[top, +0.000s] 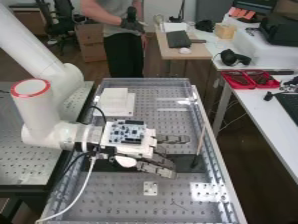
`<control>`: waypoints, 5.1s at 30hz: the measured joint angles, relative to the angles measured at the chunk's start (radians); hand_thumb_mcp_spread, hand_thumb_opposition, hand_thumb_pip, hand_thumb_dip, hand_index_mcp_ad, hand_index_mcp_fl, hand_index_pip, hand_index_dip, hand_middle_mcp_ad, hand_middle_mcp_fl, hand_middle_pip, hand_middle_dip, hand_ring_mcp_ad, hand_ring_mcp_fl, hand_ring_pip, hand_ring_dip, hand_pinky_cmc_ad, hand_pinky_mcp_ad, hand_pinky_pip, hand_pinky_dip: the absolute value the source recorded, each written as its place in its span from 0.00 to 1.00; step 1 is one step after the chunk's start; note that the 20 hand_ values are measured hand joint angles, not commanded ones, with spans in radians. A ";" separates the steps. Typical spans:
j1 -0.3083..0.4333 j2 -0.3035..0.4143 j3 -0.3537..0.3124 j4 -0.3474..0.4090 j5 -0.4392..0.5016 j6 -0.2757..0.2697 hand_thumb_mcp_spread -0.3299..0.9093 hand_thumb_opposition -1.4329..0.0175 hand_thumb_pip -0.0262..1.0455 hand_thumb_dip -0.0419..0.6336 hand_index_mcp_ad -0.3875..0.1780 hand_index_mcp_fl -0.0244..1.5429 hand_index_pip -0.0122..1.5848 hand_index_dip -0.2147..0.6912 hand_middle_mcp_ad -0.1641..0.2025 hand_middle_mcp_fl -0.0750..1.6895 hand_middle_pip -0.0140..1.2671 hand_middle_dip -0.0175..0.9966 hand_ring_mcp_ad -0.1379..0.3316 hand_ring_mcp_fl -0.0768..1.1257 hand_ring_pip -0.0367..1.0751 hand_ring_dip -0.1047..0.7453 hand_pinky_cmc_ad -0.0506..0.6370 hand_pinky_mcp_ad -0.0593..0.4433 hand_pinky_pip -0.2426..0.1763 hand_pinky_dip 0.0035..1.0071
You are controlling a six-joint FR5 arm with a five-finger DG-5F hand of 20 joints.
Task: Grab the pcb board and place it in the clear container
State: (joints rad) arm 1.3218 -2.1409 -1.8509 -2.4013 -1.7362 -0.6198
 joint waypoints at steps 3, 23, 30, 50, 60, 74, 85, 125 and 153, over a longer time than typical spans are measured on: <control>0.001 0.002 -0.001 0.001 -0.003 -0.001 0.69 0.32 0.83 0.67 0.48 0.04 0.07 0.07 0.64 0.25 0.87 0.81 0.44 0.36 0.15 0.85 0.49 0.42 0.55 0.18; 0.003 0.002 0.002 0.008 -0.007 0.004 0.69 0.32 0.83 0.67 0.47 0.04 0.07 0.04 0.62 0.24 0.81 0.78 0.43 0.35 0.19 0.85 0.49 0.42 0.55 0.18; 0.004 0.000 -0.009 0.016 0.004 0.012 0.69 0.32 0.83 0.67 0.47 0.04 0.07 0.03 0.62 0.24 0.80 0.78 0.44 0.35 0.20 0.85 0.49 0.42 0.55 0.18; 0.033 -0.007 -0.071 0.134 0.067 0.047 0.69 0.32 0.84 0.67 0.47 0.03 0.07 0.03 0.63 0.19 0.80 0.81 0.44 0.30 0.27 0.85 0.49 0.42 0.55 0.19; 0.040 -0.005 -0.087 0.138 0.079 0.031 0.69 0.32 0.83 0.67 0.47 0.03 0.07 0.03 0.62 0.18 0.80 0.82 0.44 0.30 0.30 0.85 0.48 0.42 0.55 0.19; 0.040 -0.011 -0.091 0.164 0.085 0.007 0.69 0.32 0.83 0.67 0.44 0.03 0.07 0.03 0.63 0.20 0.80 0.82 0.44 0.31 0.32 0.85 0.49 0.42 0.55 0.18; 0.041 -0.018 -0.098 0.208 0.102 0.011 0.69 0.32 0.83 0.67 0.43 0.03 0.07 0.03 0.63 0.28 0.80 0.82 0.37 0.42 0.32 0.85 0.50 0.42 0.55 0.19; 0.043 -0.012 -0.109 0.228 0.113 0.023 0.72 0.25 0.86 0.72 0.37 0.04 0.07 0.03 0.47 0.29 0.59 0.83 0.37 0.34 0.25 0.87 0.60 0.42 0.58 0.19; 0.047 -0.020 -0.141 0.302 0.156 0.061 0.71 0.32 0.74 0.65 0.35 0.04 0.07 0.03 0.47 0.26 0.77 0.86 0.37 0.38 0.36 0.88 0.63 0.42 0.67 0.19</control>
State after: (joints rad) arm 1.3686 -2.1609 -1.9916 -2.0994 -1.5806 -0.5587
